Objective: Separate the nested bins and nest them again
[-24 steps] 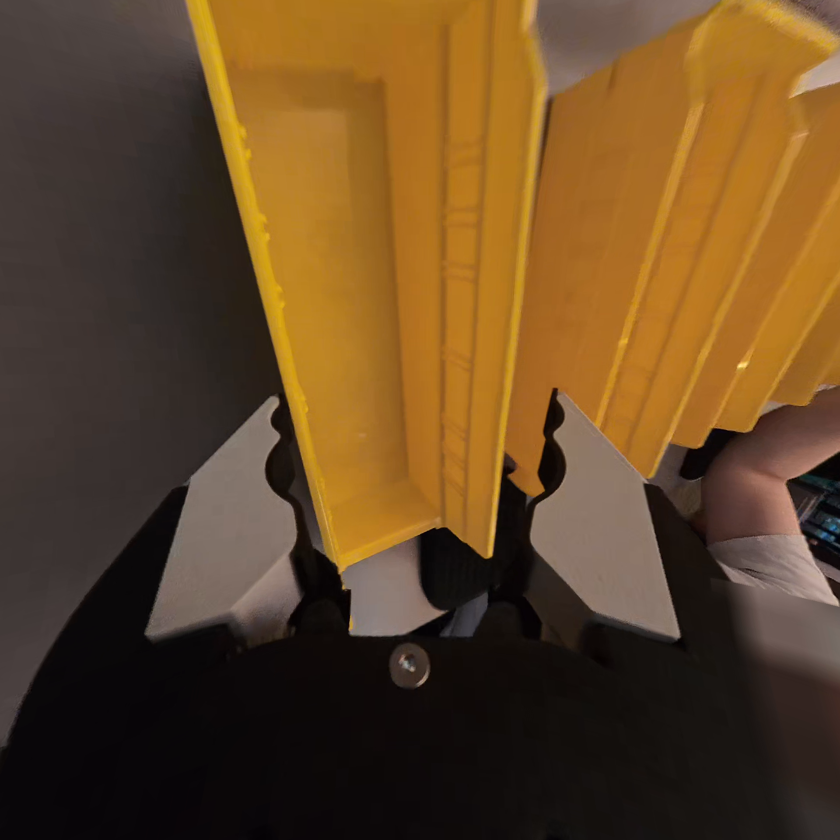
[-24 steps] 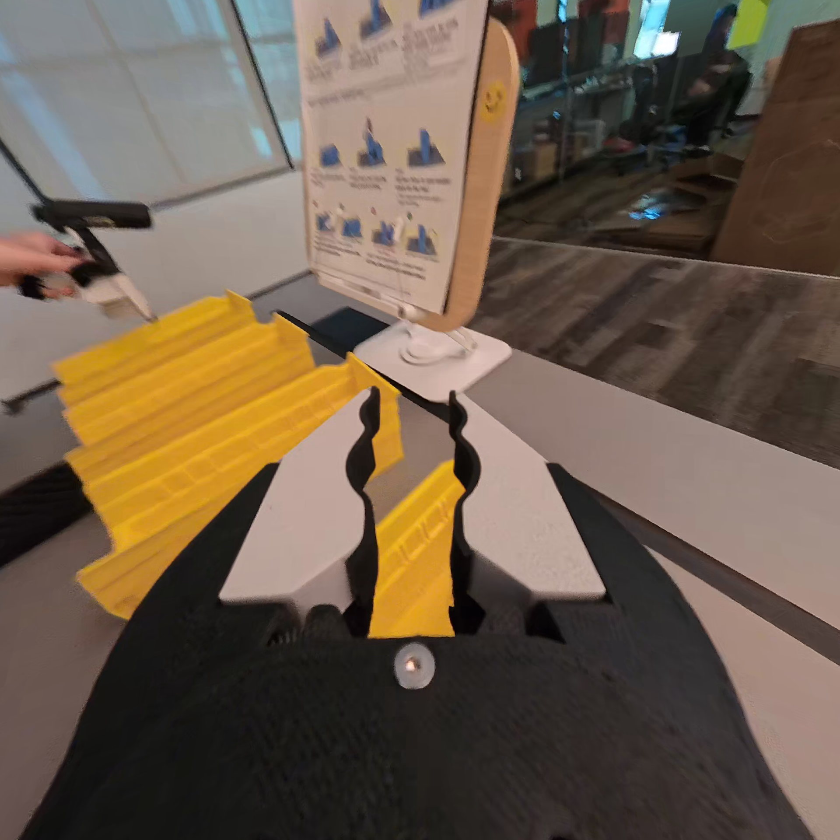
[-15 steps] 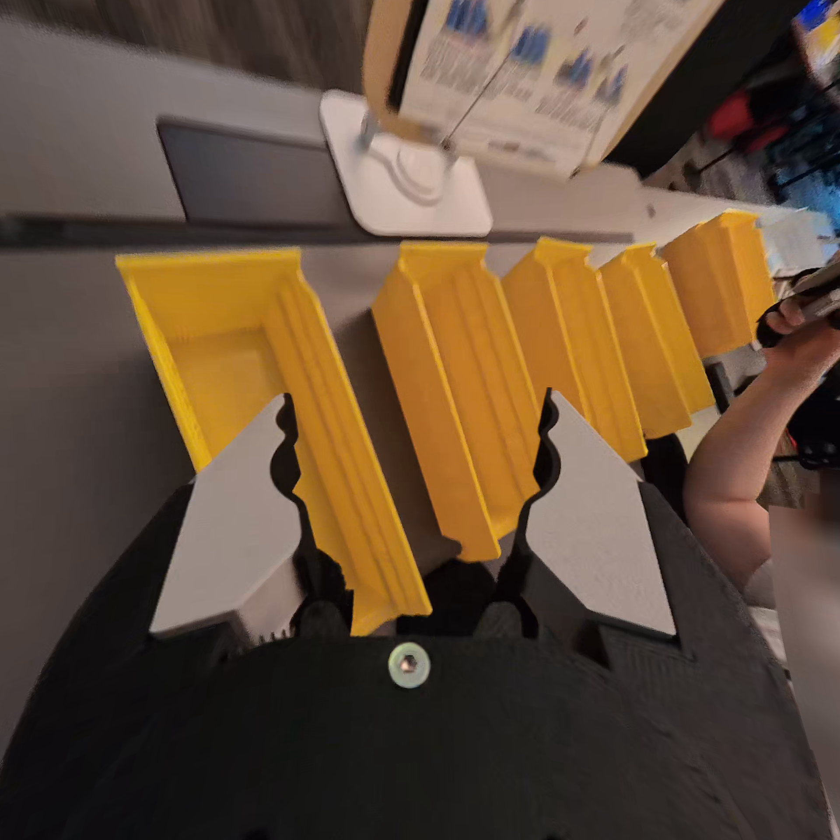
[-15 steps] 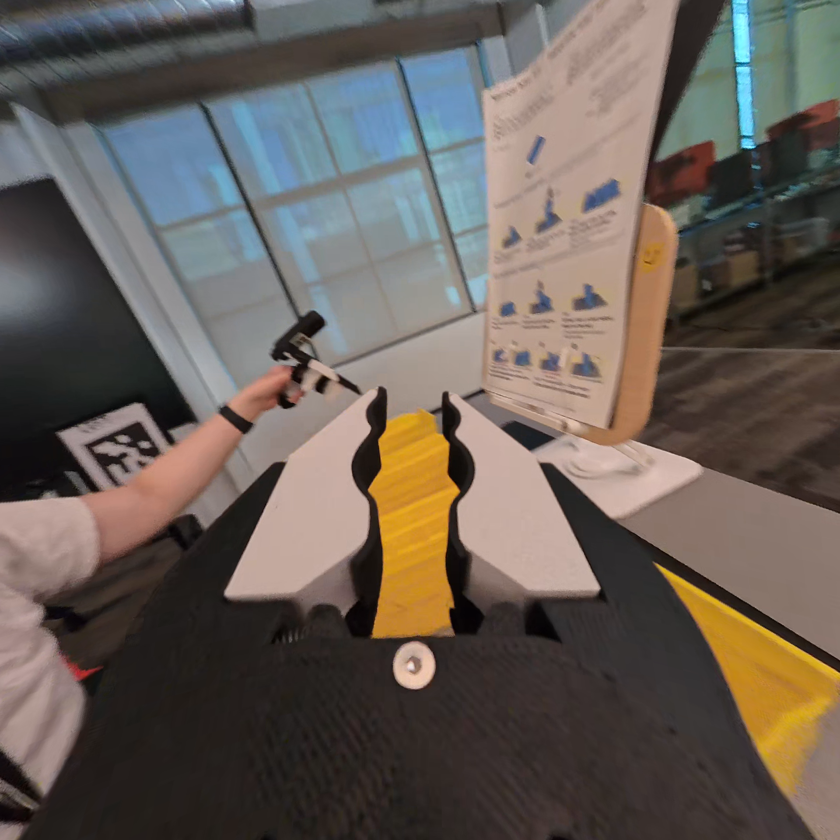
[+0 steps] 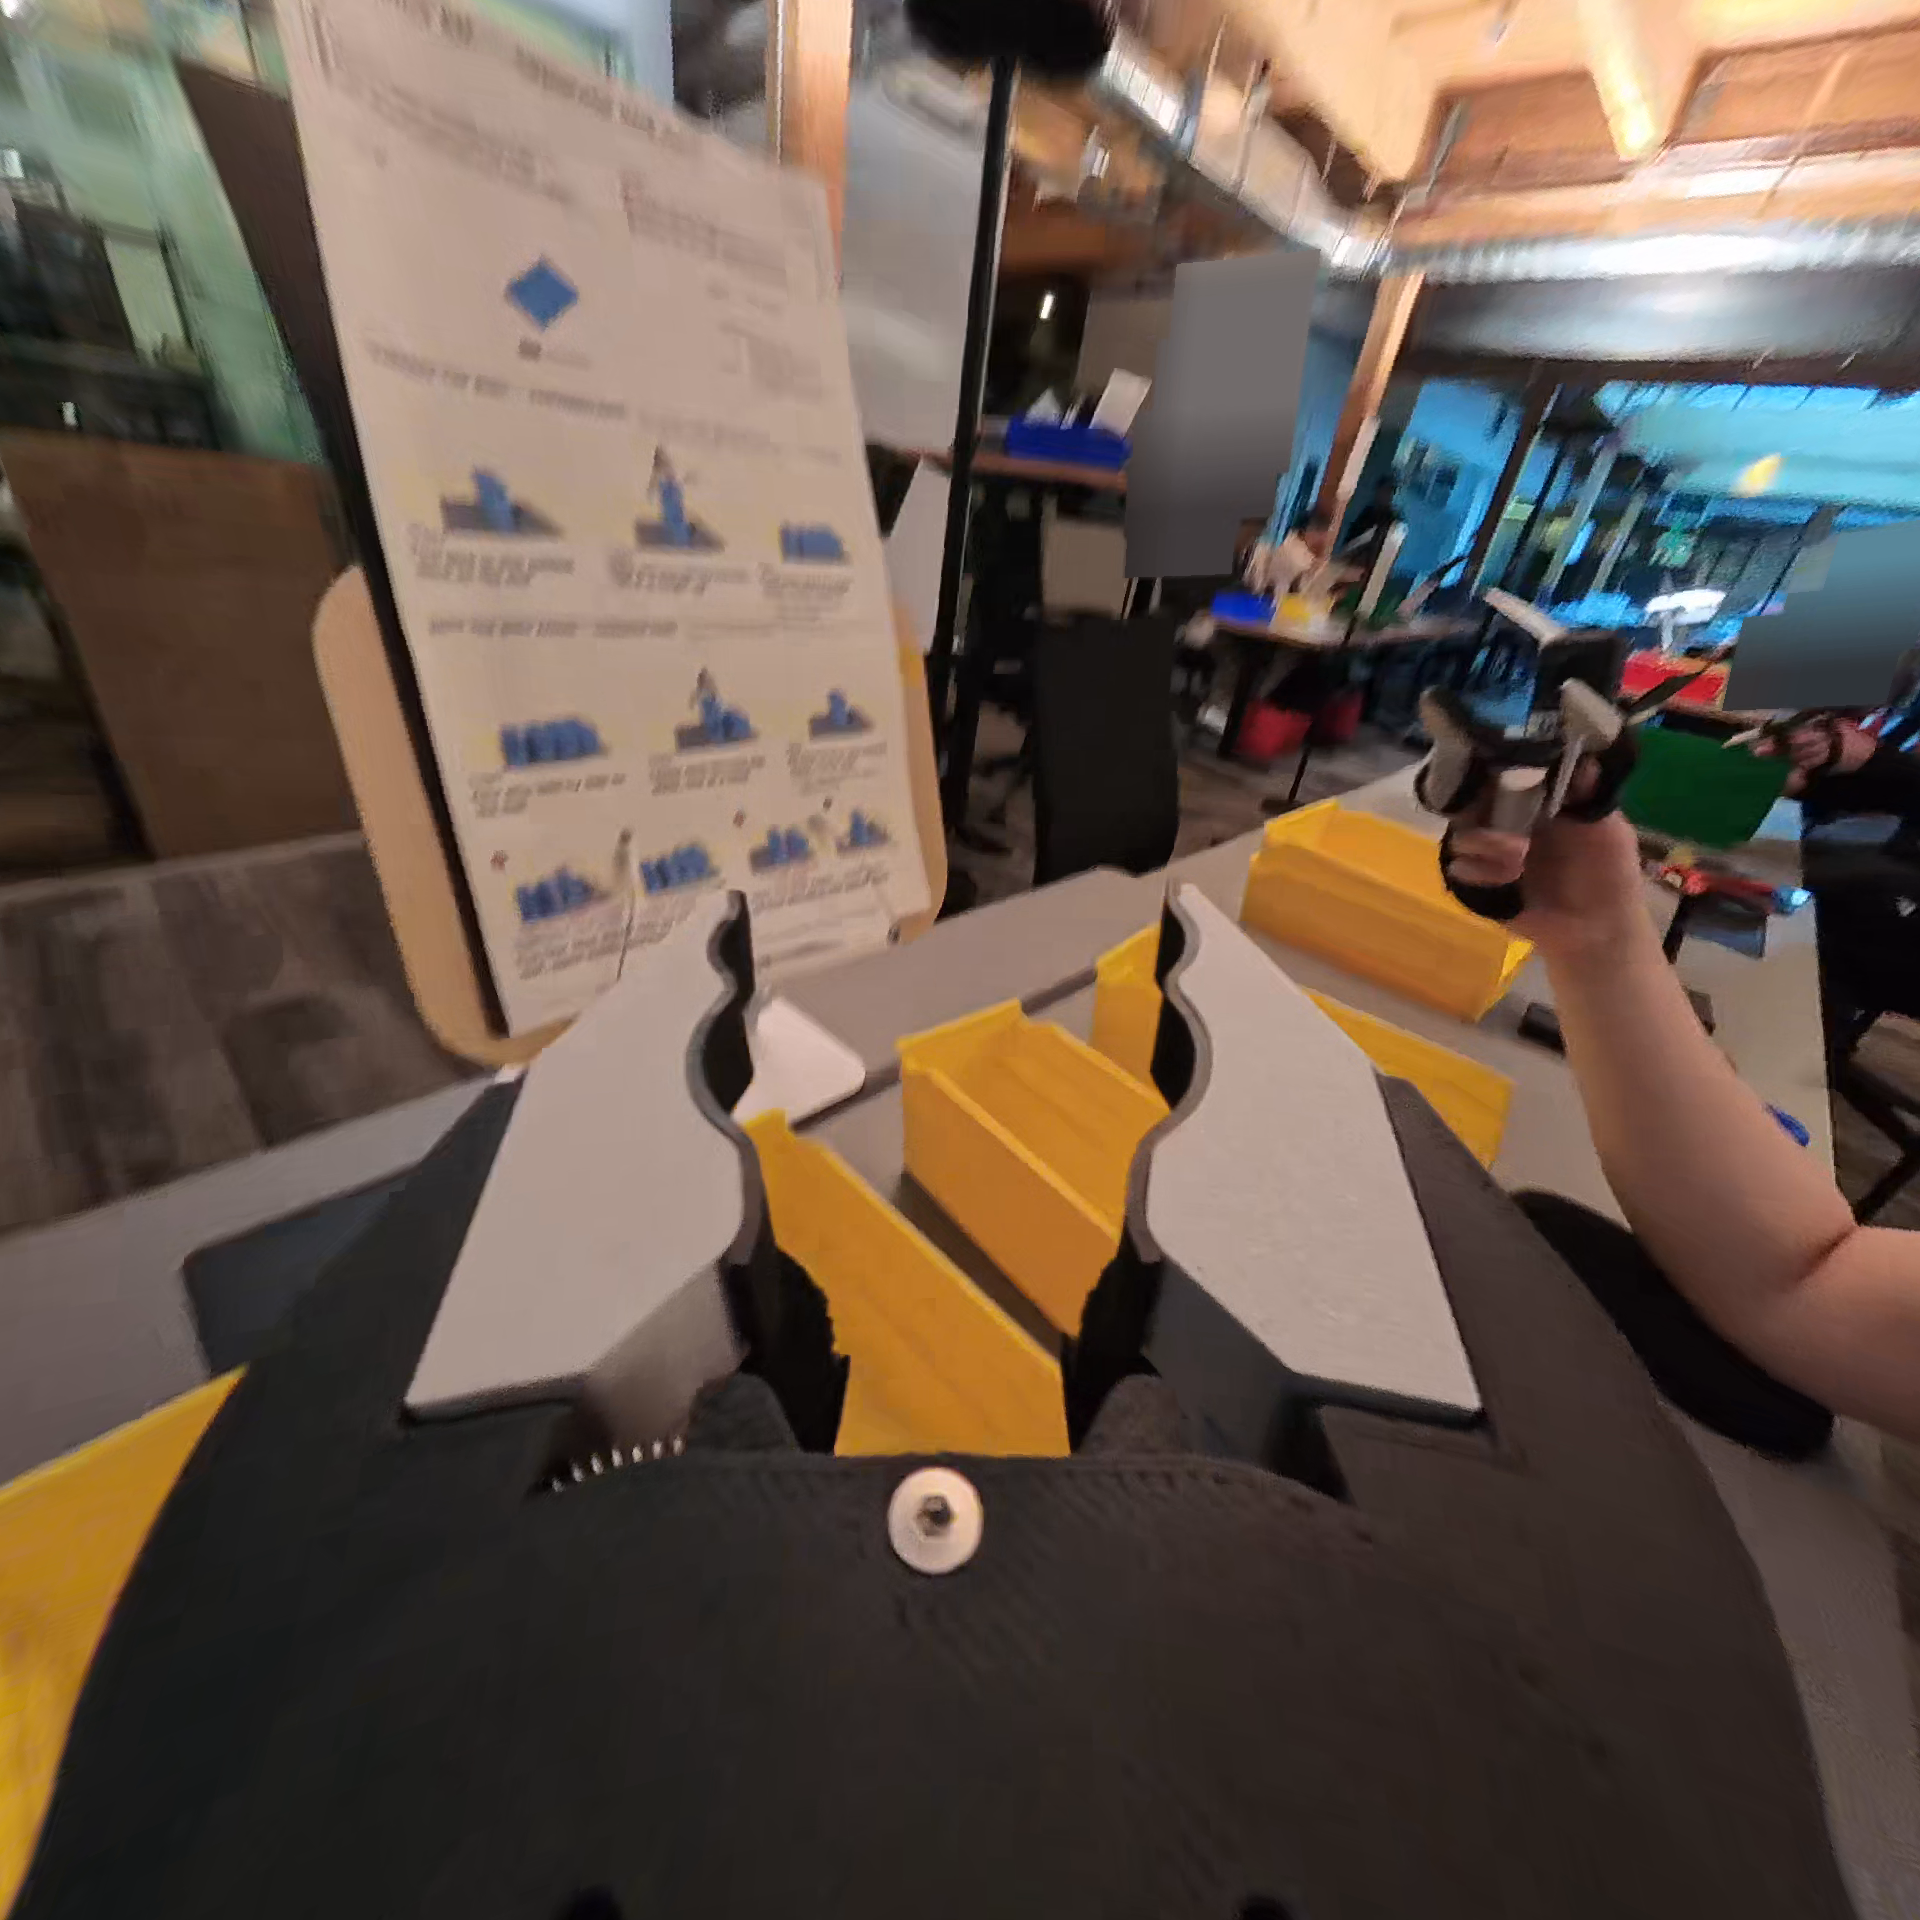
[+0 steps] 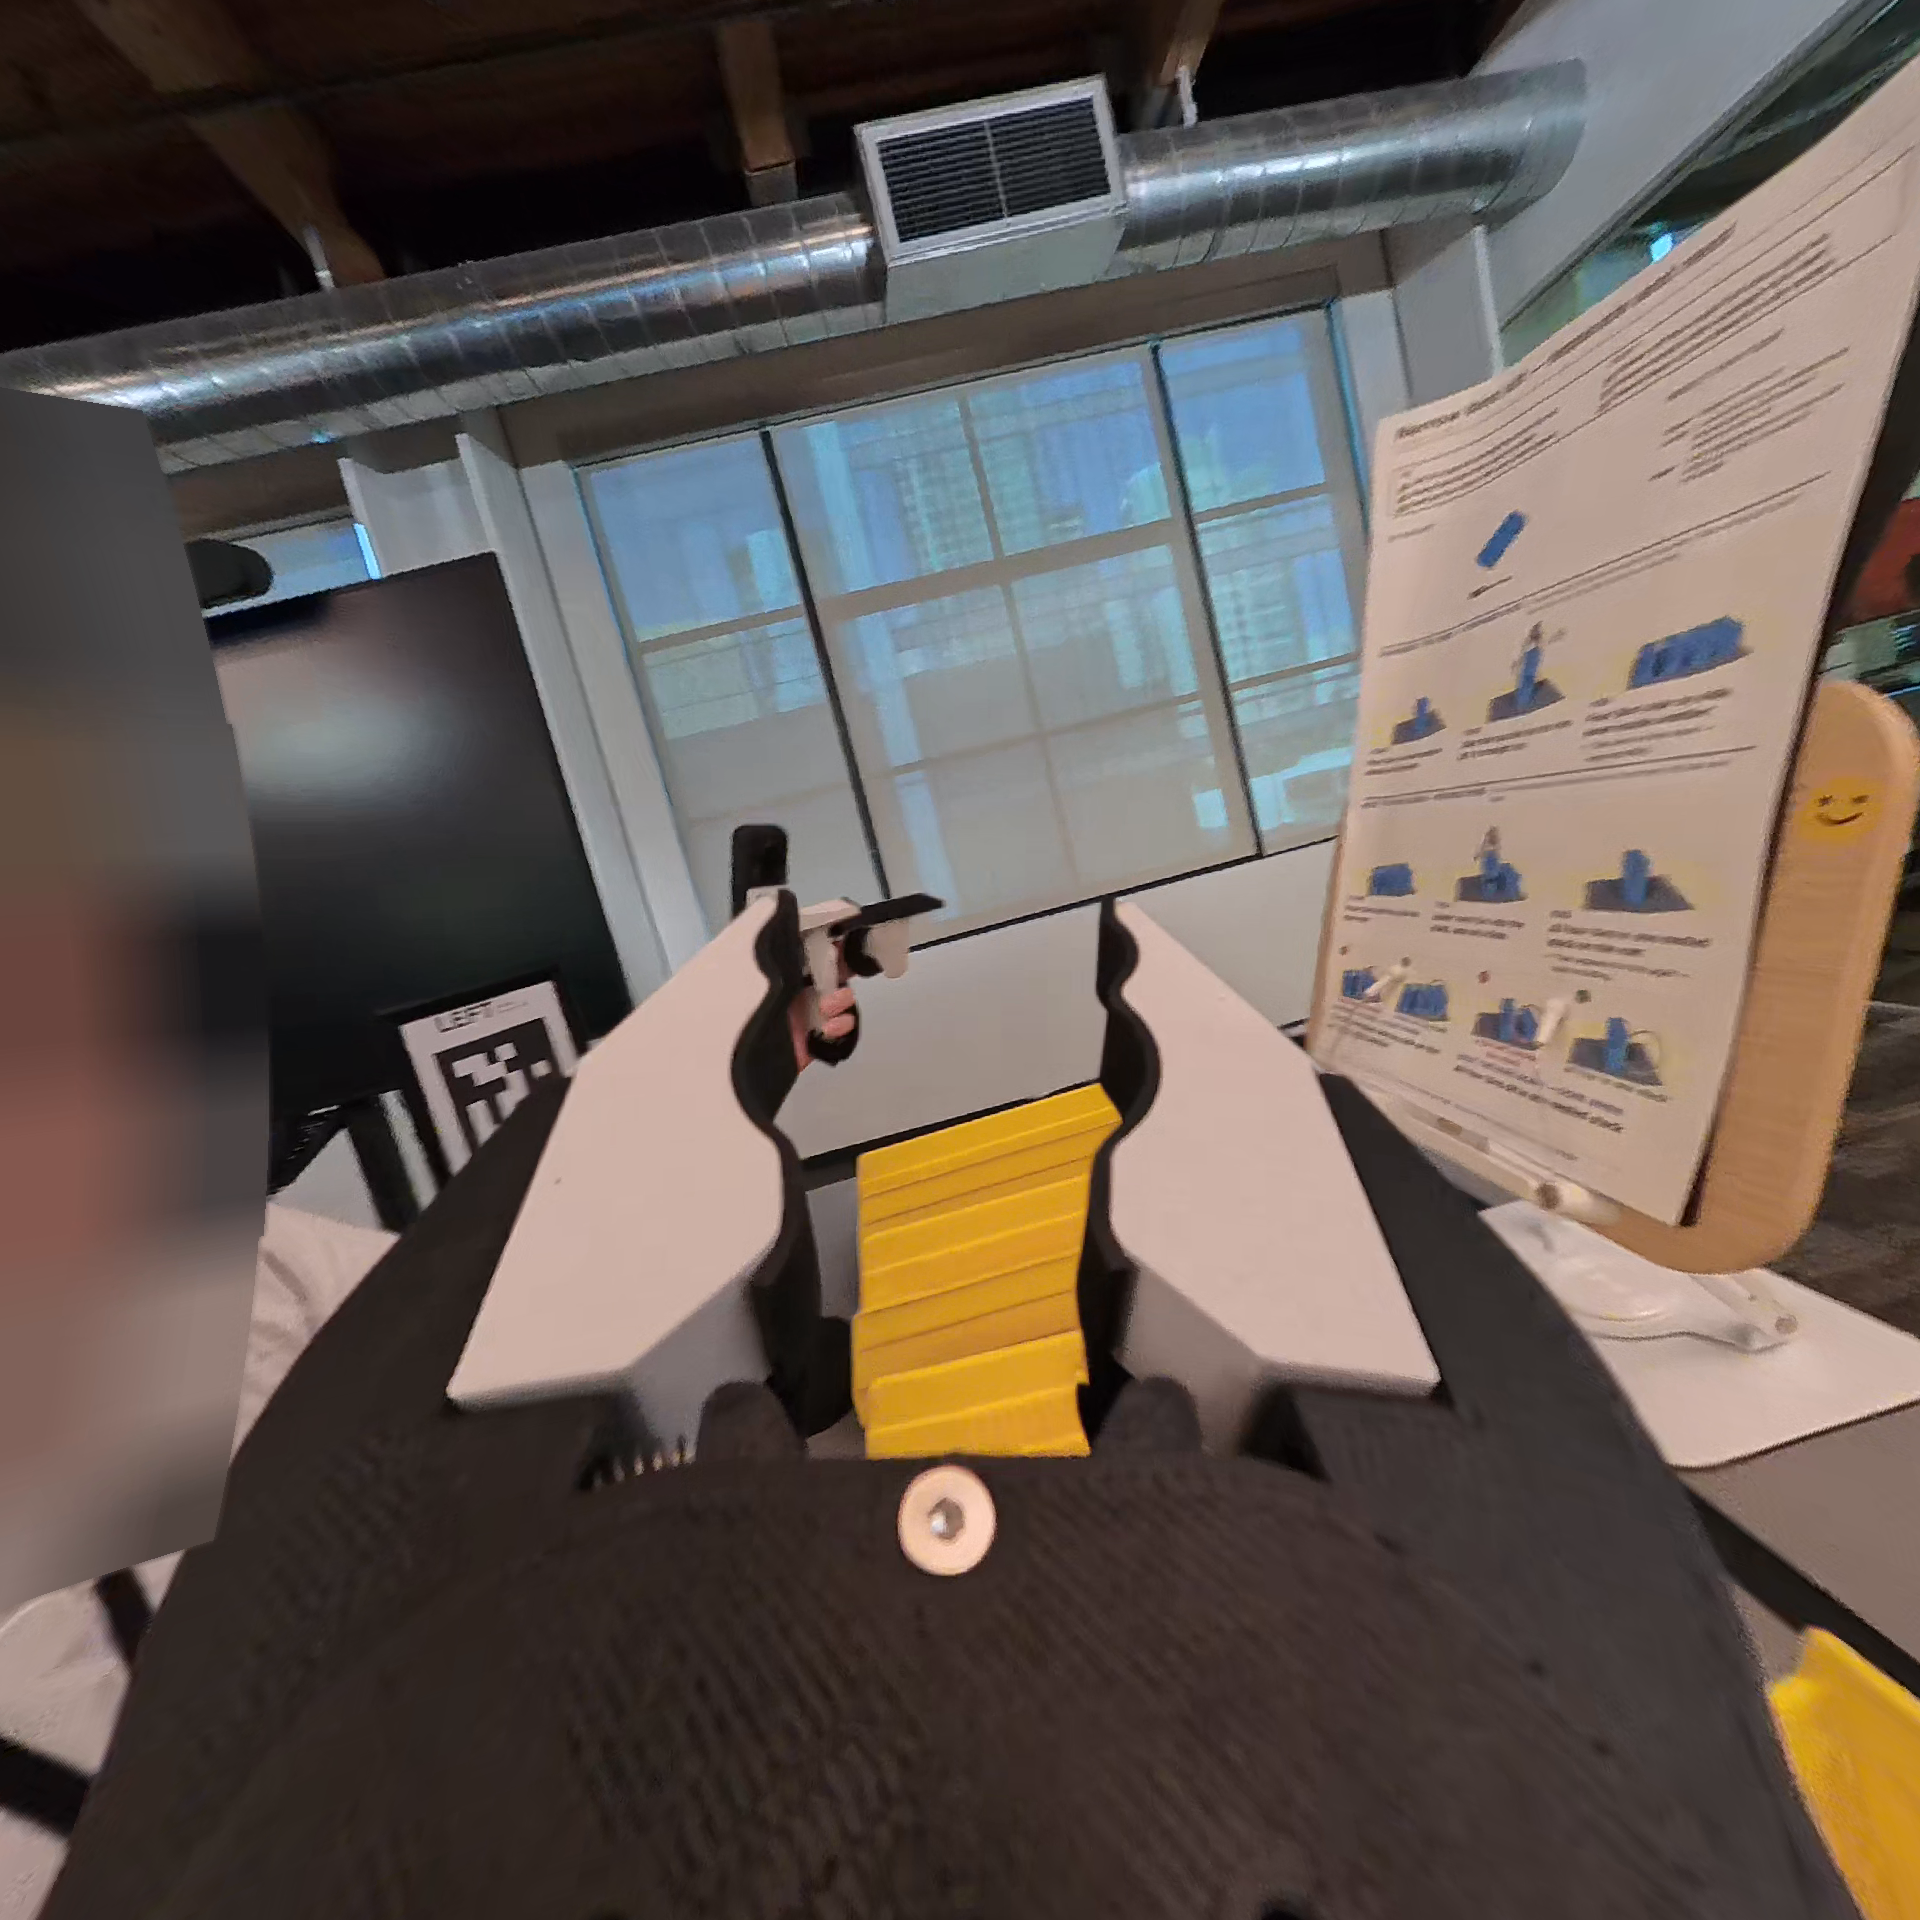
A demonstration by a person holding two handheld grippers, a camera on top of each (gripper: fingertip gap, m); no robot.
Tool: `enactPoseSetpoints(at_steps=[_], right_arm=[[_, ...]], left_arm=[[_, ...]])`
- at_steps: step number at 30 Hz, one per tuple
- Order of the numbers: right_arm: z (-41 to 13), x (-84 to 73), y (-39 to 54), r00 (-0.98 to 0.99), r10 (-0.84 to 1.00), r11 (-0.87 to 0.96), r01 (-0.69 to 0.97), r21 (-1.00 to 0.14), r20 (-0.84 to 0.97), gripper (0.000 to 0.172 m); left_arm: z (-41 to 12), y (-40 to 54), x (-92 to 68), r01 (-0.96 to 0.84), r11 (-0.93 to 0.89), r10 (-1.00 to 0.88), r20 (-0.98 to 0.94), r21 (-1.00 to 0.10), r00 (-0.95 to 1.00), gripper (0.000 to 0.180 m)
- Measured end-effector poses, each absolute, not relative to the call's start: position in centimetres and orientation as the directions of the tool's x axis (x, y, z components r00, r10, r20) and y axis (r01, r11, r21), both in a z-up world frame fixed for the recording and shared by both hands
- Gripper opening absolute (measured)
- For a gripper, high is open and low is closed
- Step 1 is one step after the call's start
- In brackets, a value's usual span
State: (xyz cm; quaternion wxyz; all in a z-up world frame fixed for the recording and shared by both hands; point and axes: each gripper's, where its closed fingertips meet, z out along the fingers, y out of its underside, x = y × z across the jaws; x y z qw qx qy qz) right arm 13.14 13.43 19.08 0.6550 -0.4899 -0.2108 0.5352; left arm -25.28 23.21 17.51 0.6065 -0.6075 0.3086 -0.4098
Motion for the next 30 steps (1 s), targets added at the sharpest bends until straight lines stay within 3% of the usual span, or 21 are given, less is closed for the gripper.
enactPoseSetpoints(at_steps=[3, 9, 14, 17, 18, 22, 30], right_arm=[[19.4, 14.8, 14.3, 0.446, 0.863, 0.025, -0.506, -0.862, -0.237, 0.058], [19.3, 17.5, 15.6, 0.64, 0.74, 0.153, -0.457, -0.876, -0.204, 0.058], [17.8, 17.1, 17.2, 0.759, 0.636, 0.168, -0.307, -0.937, -0.135, 0.059], [16.6, 17.7, 18.6, 0.883, 0.469, 0.2, -0.126, -0.972, -0.017, 0.058], [16.4, 17.9, 19.0, 0.909, 0.415, 0.212, -0.063, -0.975, 0.031, 0.058], [15.9, 16.2, 19.4, 0.926, 0.349, 0.22, 0.071, -0.973, 0.146, 0.057], [14.6, 10.2, 19.2, 0.896, 0.395, 0.171, 0.144, -0.975, 0.201, 0.057]], left_arm=[[19.1, 22.7, -23.8, 0.268, 0.039, -0.906, 0.078, -0.963, 0.415, 0.07], [20.7, 23.2, -21.3, 0.347, 0.024, -0.958, 0.077, -0.938, 0.274, 0.076], [19.2, 25.2, -20.8, 0.226, 0.181, -0.904, -0.071, -0.957, 0.422, 0.068], [17.7, 28.8, -22.8, 0.051, 0.395, -0.656, -0.242, -0.917, 0.715, 0.053], [17.5, 29.1, -22.8, 0.016, 0.414, -0.622, -0.27, -0.91, 0.734, 0.053], [18.1, 28.8, -22.2, 0.079, 0.37, -0.667, -0.205, -0.926, 0.716, 0.082], [20.3, 26.8, -24.5, 0.153, 0.397, -0.696, -0.188, -0.905, 0.693, 0.051]])
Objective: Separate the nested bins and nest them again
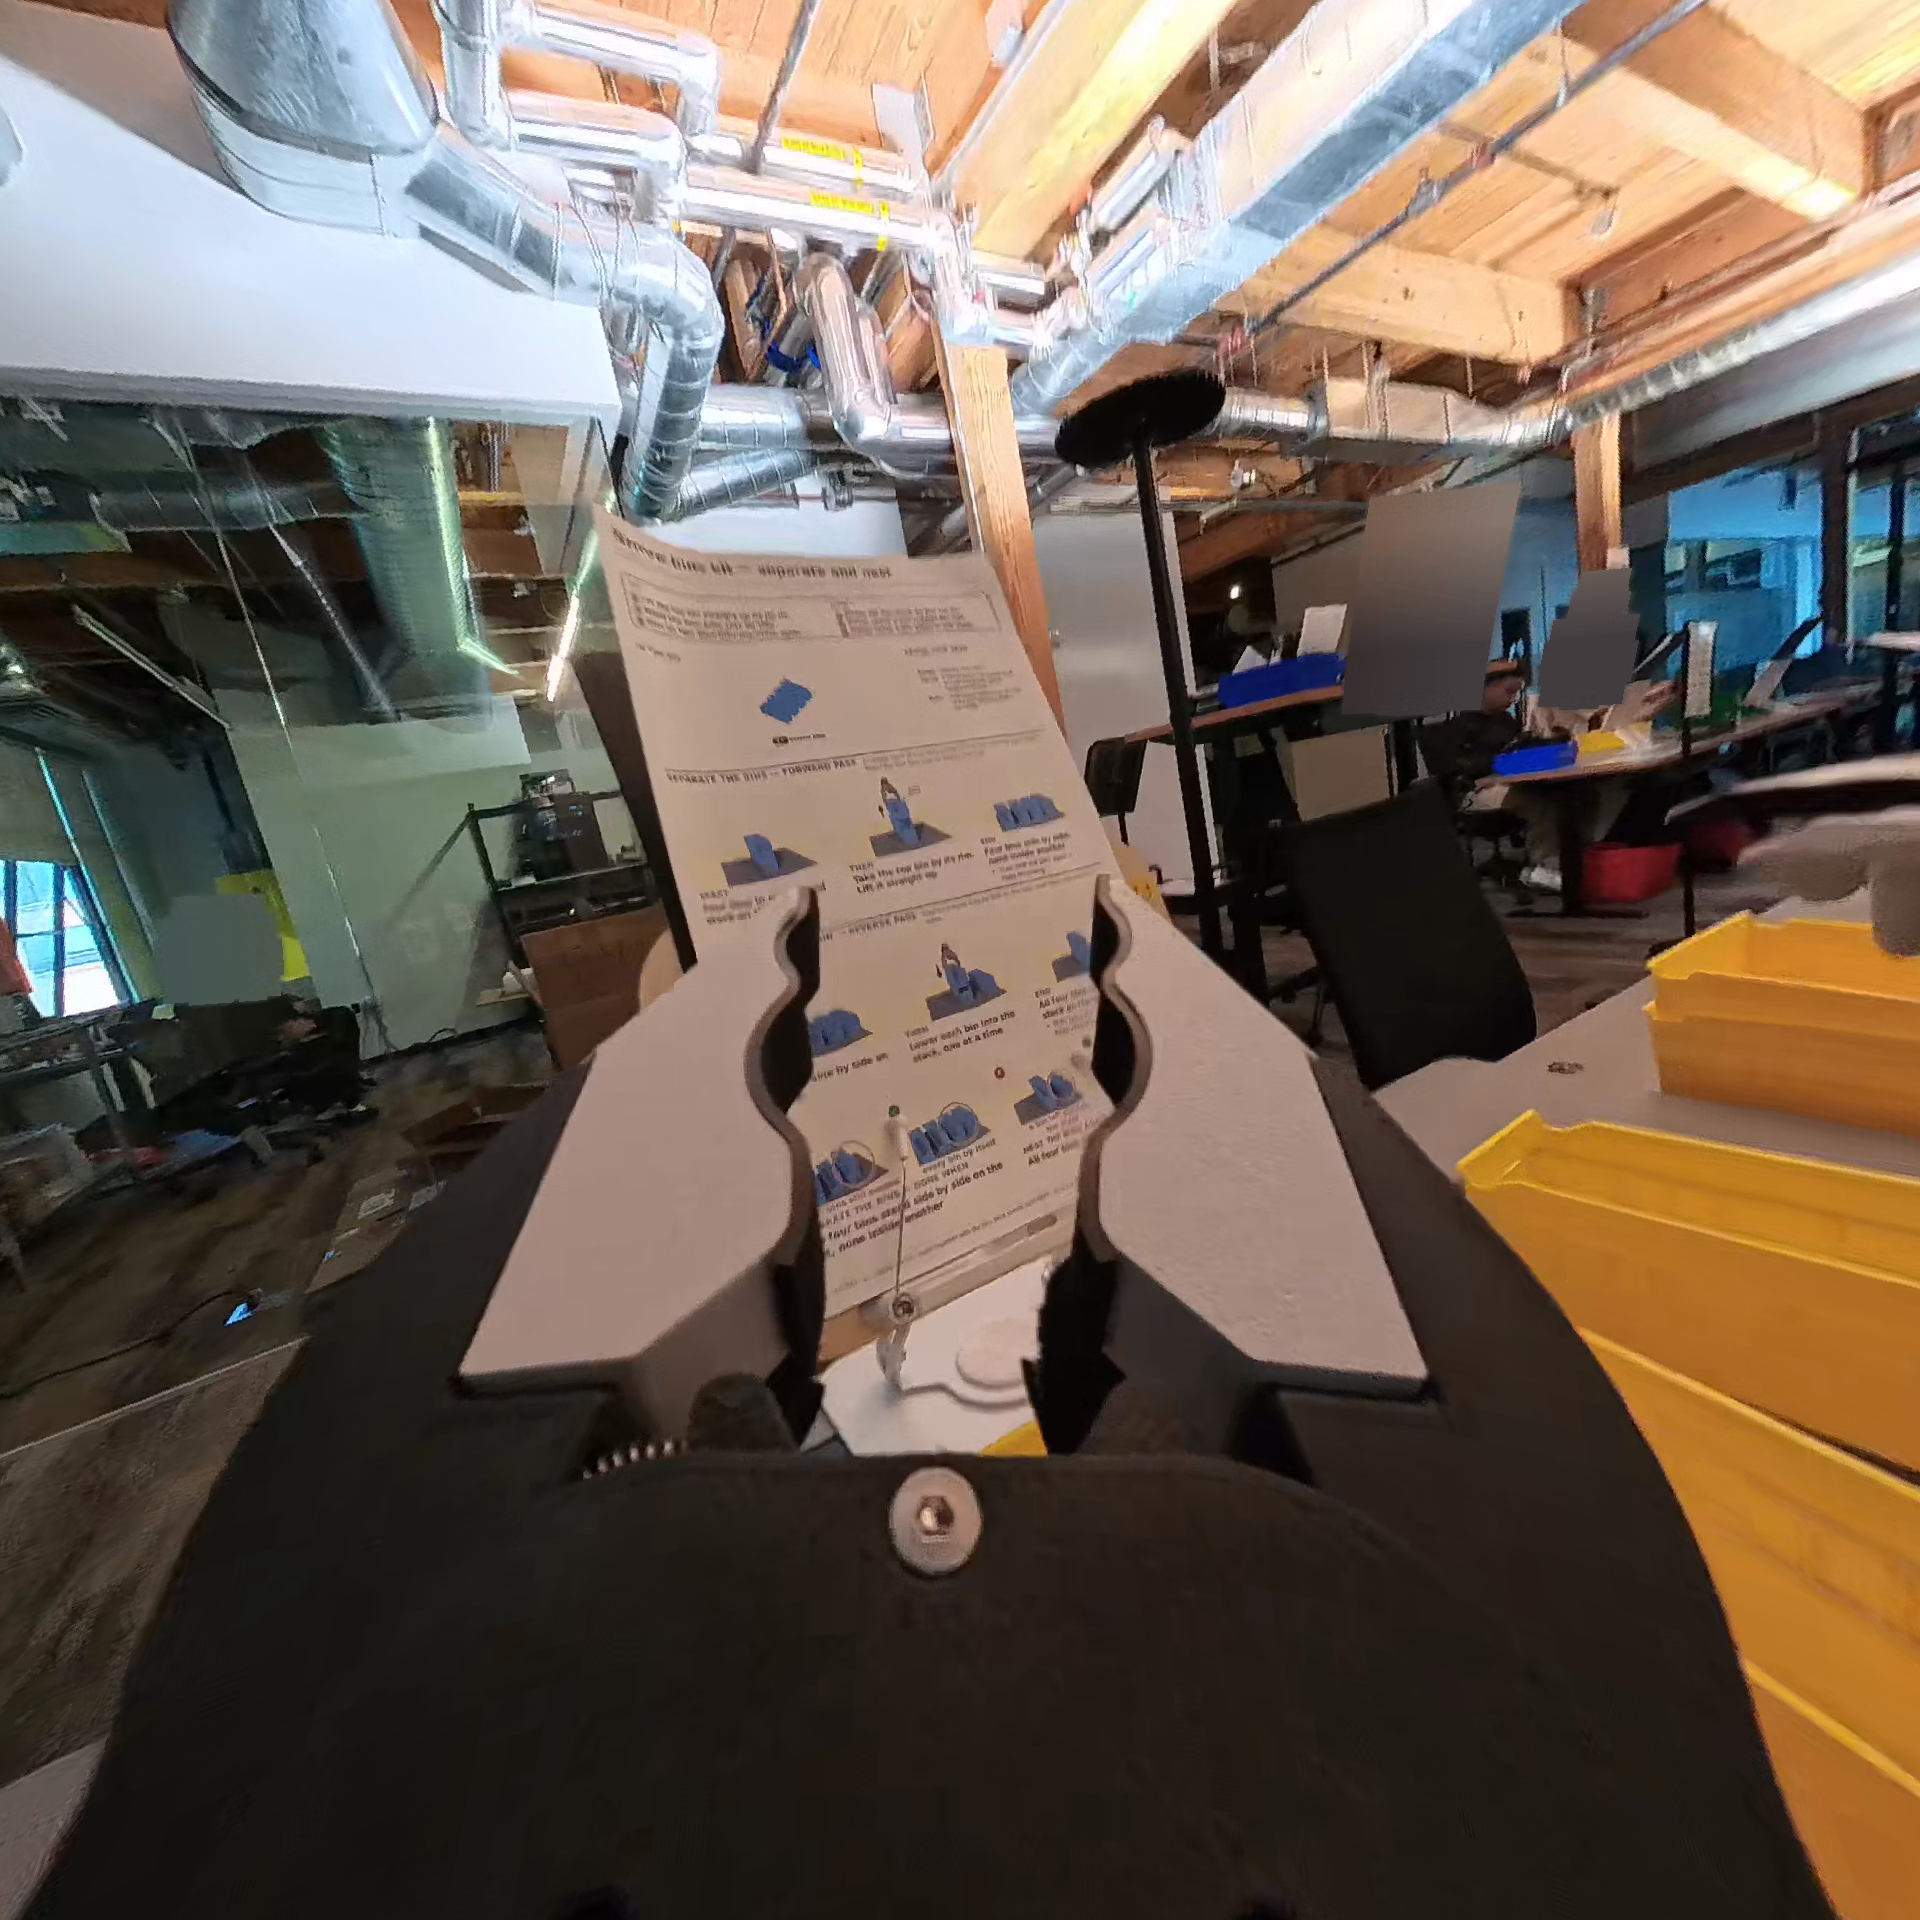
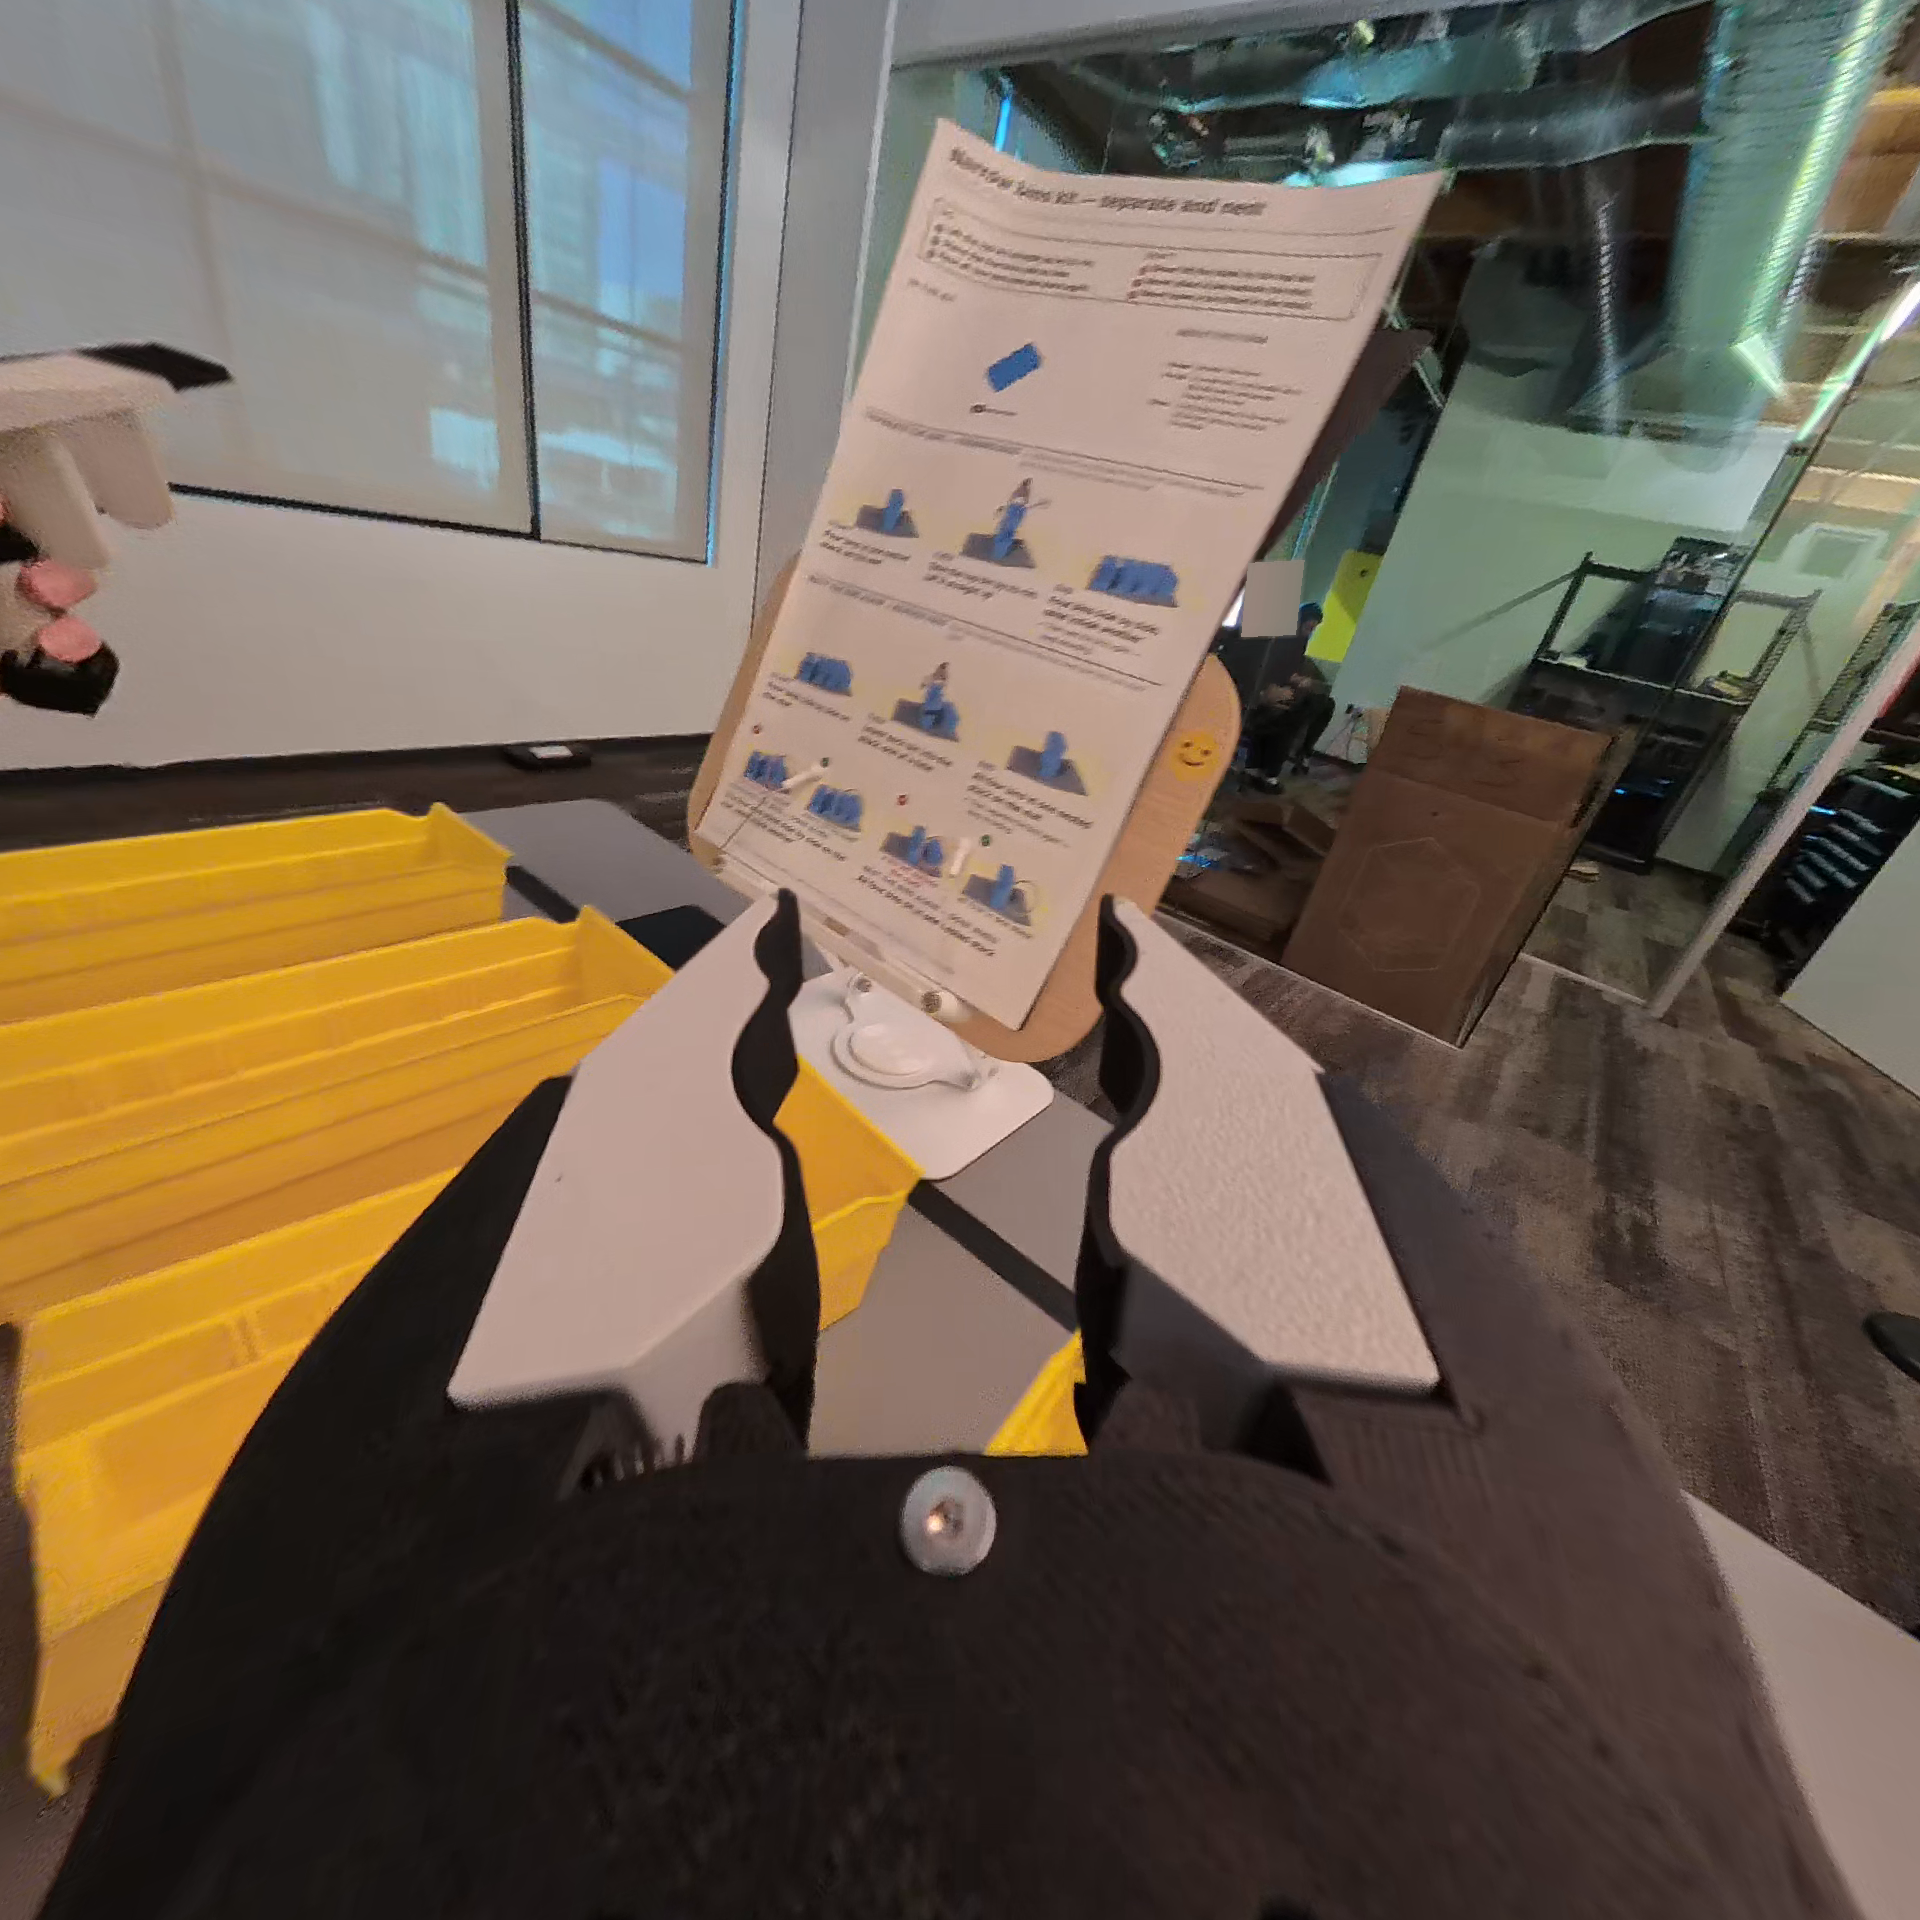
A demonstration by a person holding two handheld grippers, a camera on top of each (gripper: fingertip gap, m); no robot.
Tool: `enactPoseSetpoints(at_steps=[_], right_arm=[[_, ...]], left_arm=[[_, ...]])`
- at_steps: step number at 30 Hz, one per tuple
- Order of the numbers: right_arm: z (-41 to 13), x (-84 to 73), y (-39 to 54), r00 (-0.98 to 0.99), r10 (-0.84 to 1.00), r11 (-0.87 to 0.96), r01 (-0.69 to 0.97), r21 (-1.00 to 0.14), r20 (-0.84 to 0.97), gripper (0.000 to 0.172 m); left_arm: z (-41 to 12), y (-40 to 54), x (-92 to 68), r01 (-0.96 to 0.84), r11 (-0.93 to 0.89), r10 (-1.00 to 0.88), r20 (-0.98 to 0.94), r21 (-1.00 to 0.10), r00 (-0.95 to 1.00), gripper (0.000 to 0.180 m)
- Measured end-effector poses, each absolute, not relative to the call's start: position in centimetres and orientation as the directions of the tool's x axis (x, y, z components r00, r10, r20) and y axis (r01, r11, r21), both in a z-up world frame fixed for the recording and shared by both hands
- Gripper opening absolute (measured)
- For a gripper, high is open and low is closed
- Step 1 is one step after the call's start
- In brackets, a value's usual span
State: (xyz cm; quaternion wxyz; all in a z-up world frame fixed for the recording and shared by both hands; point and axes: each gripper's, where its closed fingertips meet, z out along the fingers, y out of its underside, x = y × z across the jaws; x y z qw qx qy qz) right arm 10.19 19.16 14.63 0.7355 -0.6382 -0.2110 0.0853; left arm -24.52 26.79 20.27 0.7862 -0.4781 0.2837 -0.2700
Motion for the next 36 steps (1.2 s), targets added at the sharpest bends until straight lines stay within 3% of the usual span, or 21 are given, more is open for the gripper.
enactPoseSetpoints(at_steps=[9, 14, 18, 24, 30, 34, 36], right_arm=[[13.8, 4.8, 14.9, 0.878, 0.418, 0.123, 0.2, -0.972, 0.234, 0.058], [9.1, 7.7, 12.2, 0.952, 0.258, -0.033, 0.177, -0.984, 0.163, 0.066], [5.2, 9.7, 9.6, 0.981, 0.172, -0.188, 0.123, -0.974, 0.091, 0.077], [2.6, 12.8, 8.5, 0.992, 0.04, -0.372, 0.125, -0.92, 0.119, 0.095], [-0.1, 11.7, 9.1, 0.991, 0.016, -0.473, 0.122, -0.872, 0.13, 0.099], [-1.8, 11.1, 8.8, 0.981, 0.007, -0.517, 0.169, -0.839, 0.193, 0.099], [-2.2, 11.0, 8.6, 0.981, 0.0, -0.524, 0.166, -0.835, 0.195, 0.099]], left_arm=[[21.0, 25.1, -25.2, 0.265, 0.327, -0.801, -0.118, -0.907, 0.586, 0.044], [22.0, 24.8, -26.1, 0.316, 0.351, -0.784, -0.091, -0.882, 0.615, 0.08], [22.4, 24.3, -25.3, 0.286, 0.392, -0.759, -0.131, -0.875, 0.638, 0.086], [22.8, 21.3, -22.7, 0.302, 0.4, -0.826, -0.198, -0.866, 0.528, 0.025], [23.3, 20.0, -21.5, 0.361, 0.359, -0.868, -0.166, -0.861, 0.469, 0.044], [23.1, 18.6, -20.7, 0.381, 0.321, -0.916, -0.182, -0.867, 0.358, 0.017], [23.0, 18.3, -20.6, 0.371, 0.311, -0.924, -0.188, -0.875, 0.332, 0.013]])
